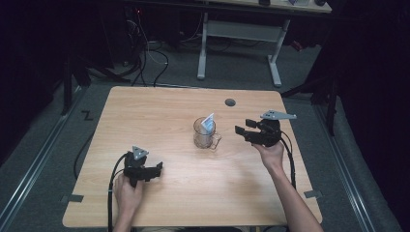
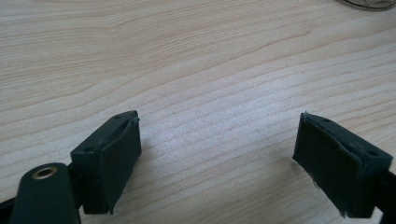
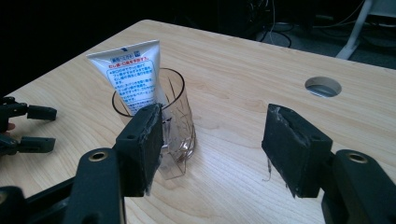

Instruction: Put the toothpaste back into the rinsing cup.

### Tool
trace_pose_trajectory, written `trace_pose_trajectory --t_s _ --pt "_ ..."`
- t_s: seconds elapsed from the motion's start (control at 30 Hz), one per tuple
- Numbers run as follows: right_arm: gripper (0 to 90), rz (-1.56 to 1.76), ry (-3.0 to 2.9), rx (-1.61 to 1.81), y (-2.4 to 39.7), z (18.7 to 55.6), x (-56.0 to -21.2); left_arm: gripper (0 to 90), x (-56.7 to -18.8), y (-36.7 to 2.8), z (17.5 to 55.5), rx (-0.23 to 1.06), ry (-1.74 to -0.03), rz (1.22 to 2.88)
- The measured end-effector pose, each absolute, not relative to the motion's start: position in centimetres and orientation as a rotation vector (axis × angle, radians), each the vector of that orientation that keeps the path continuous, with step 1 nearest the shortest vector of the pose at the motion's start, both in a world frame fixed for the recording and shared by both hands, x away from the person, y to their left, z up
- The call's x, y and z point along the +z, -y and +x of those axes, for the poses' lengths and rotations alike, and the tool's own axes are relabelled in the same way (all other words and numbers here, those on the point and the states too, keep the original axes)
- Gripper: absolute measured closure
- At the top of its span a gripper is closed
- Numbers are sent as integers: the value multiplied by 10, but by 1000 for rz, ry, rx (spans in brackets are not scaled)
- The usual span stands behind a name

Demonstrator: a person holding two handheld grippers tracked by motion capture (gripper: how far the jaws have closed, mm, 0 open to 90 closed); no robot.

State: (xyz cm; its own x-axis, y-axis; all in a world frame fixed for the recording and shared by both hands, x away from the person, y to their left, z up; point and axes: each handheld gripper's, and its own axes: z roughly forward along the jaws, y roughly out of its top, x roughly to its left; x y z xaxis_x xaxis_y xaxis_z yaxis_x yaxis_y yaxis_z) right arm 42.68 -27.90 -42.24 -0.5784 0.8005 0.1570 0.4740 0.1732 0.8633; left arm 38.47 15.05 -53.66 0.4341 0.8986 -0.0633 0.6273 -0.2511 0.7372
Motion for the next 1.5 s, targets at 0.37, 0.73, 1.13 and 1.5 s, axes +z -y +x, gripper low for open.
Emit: trace_pose_trajectory --t_s 0.37,0.73,1.13,1.5 --pt "382 1243 -2095 1355 296 417 -424 152 -537 -152 385 483 -1283 1975" --pt "382 1300 -2059 1354 315 407 -434 152 -537 -151 385 487 -1282 1979" --pt "385 1325 -2031 1349 327 397 -441 152 -537 -152 385 483 -1283 1974" --pt "386 1338 -2007 1341 335 385 -449 152 -537 -152 385 483 -1282 1976"
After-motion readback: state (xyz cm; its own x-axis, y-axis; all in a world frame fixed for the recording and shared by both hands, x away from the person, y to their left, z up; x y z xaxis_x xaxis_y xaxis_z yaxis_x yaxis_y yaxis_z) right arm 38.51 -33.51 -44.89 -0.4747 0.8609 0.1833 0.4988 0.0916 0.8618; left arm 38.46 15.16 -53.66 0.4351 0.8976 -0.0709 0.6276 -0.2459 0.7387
